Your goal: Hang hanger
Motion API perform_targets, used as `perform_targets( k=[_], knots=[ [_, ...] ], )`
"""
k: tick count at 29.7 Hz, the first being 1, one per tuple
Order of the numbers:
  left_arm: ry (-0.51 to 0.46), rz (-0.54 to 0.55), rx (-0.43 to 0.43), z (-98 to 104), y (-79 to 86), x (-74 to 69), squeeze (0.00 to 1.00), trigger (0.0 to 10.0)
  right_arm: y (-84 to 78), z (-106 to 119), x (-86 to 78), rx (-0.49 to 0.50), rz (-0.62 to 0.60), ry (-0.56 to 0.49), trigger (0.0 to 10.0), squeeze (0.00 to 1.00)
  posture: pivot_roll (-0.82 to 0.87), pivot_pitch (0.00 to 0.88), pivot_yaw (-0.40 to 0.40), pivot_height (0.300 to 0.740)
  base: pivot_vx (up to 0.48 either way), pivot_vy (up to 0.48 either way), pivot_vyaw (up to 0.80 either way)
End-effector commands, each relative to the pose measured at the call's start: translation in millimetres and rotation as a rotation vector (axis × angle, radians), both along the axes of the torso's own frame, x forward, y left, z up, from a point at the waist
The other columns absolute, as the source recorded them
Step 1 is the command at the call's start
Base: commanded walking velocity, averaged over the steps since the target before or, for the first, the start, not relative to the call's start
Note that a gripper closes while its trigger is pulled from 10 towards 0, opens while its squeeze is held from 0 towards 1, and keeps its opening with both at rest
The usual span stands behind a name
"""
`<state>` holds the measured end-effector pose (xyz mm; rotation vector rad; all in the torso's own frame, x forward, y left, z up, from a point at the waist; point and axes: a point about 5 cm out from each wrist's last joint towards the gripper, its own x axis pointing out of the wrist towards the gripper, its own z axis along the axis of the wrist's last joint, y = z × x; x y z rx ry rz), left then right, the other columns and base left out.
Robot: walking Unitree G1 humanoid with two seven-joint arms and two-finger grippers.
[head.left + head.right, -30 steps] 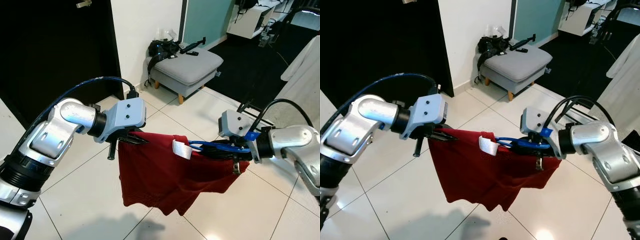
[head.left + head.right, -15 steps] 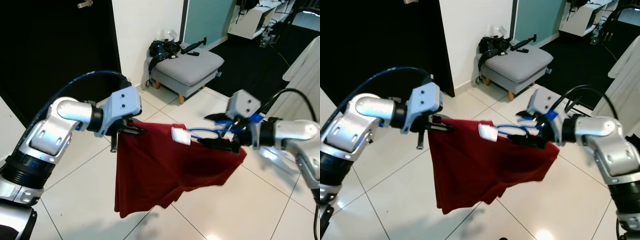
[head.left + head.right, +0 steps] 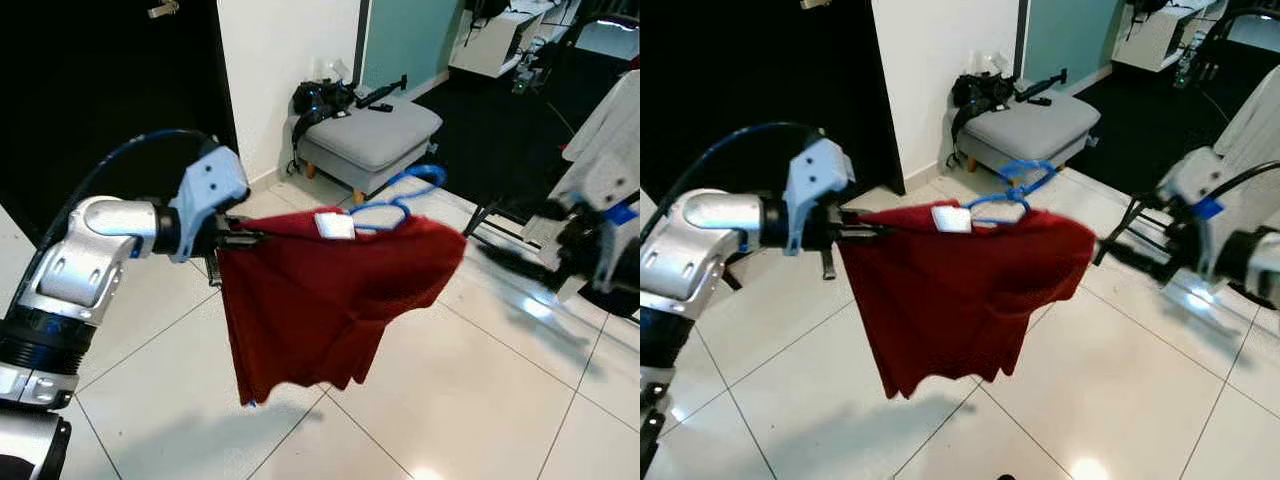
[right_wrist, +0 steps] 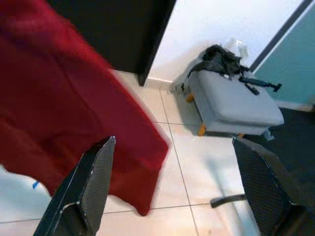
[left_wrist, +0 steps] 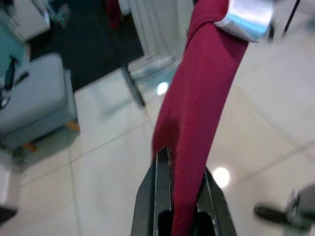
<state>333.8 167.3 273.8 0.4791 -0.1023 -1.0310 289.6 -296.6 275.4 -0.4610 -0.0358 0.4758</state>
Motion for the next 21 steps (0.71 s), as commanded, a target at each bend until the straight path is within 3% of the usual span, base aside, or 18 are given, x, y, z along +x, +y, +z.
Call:
perform_targets(
  k=[1,4,5,7,16,18,19,20,21],
  knots=[
    [0.011,-0.073,-0.14,10.7,-3.7,-6.5,0.0,0.0,0.7,-5.3,1.3,0.09,-0.033,-0.036,10.0,0.0,-0.02,0.118,0.037,0.74,0.0,0.0,0.0],
    [0.021,-0.108,-0.208,16.0,-4.8,-8.8,0.0,0.0,4.0,-9.9,1.4,0.136,-0.029,-0.04,10.0,0.0,-0.02,0.118,0.038,0.74,0.0,0.0,0.0],
    [0.04,-0.143,-0.321,25.9,-4.1,-10.0,0.0,0.0,11.5,-16.0,0.9,0.225,-0.009,-0.053,10.0,0.0,-0.02,0.118,0.038,0.74,0.0,0.0,0.0],
    [0.066,-0.113,-0.392,29.6,-2.4,-4.6,0.0,0.0,17.7,-19.3,2.1,0.287,-0.005,-0.068,10.0,0.0,-0.02,0.114,0.039,0.74,0.0,0.0,0.0],
    [0.156,0.009,-0.507,13.0,-15.9,11.0,0.0,0.0,43.1,-38.4,18.0,0.43,-0.082,-0.09,10.0,0.0,-0.03,0.107,0.038,0.74,0.0,0.0,0.0],
    [0.173,0.046,-0.51,6.7,-19.6,14.1,0.0,2.3,48.3,-40.1,19.9,0.449,-0.094,-0.089,10.0,0.0,-0.03,0.107,0.036,0.74,0.0,0.0,0.0],
    [0.173,0.046,-0.51,6.7,-19.6,14.1,0.0,2.3,48.3,-40.1,19.9,0.449,-0.094,-0.089,10.0,0.0,-0.03,0.107,0.036,0.74,0.0,0.0,0.0],
    [0.151,0.066,-0.445,0.7,-21.2,13.8,0.0,7.6,54.2,-39.6,17.2,0.446,-0.044,-0.079,10.0,0.0,-0.03,0.108,0.035,0.74,0.0,0.0,0.0],
    [0.125,0.091,-0.371,-4.7,-20.5,14.2,0.0,10.0,60.6,-35.6,9.8,0.418,0.046,-0.083,10.0,0.0,-0.03,0.108,0.034,0.74,0.0,0.0,0.0]
  ],
)
